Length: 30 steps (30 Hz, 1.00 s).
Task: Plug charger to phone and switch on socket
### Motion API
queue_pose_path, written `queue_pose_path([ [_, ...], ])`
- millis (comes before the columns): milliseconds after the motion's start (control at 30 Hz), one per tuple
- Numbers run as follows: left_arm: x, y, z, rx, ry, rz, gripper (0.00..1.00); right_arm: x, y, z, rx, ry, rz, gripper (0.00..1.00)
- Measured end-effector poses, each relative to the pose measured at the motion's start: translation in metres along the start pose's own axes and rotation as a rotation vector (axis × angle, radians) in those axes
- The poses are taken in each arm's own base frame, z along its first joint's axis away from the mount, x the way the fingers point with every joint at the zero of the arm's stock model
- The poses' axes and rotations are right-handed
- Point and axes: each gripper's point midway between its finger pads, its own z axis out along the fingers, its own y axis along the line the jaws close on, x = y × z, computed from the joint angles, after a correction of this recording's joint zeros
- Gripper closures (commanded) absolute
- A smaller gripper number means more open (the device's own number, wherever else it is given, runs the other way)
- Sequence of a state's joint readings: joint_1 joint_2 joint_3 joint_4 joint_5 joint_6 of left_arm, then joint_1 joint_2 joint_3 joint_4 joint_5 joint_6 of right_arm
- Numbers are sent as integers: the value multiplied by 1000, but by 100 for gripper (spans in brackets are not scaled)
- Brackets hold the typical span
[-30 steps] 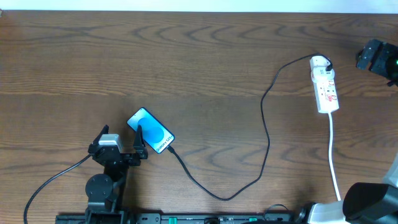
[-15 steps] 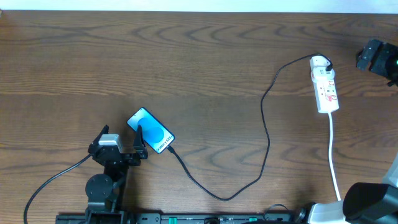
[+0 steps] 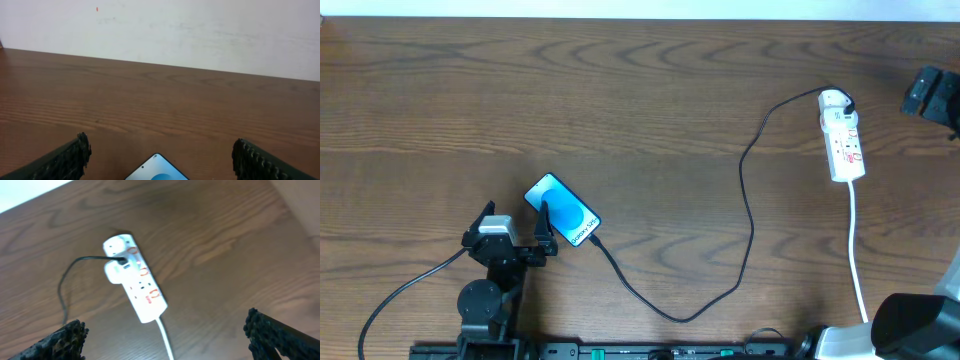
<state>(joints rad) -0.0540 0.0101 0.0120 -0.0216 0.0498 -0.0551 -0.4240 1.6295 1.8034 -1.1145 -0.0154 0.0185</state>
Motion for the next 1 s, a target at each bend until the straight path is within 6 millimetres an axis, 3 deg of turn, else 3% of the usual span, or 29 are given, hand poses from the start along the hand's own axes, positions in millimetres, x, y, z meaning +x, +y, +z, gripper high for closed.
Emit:
queue_pose_path([
  [300,0,0,0,0,0,0,8,-2,-10,0,61,-7,0,1],
  [600,0,0,0,0,1,0,7,-36,-9,-5,56,-154,3,1],
  [733,0,0,0,0,0,0,7,-42,-4,-21,27,-216,0,1],
  [833,0,0,0,0,0,0,8,-49,1,-43,-1,-312,-3,1],
  [1000,-1,0,0,0,0,0,8,-44,13,-65,-74,-451,-20,1],
])
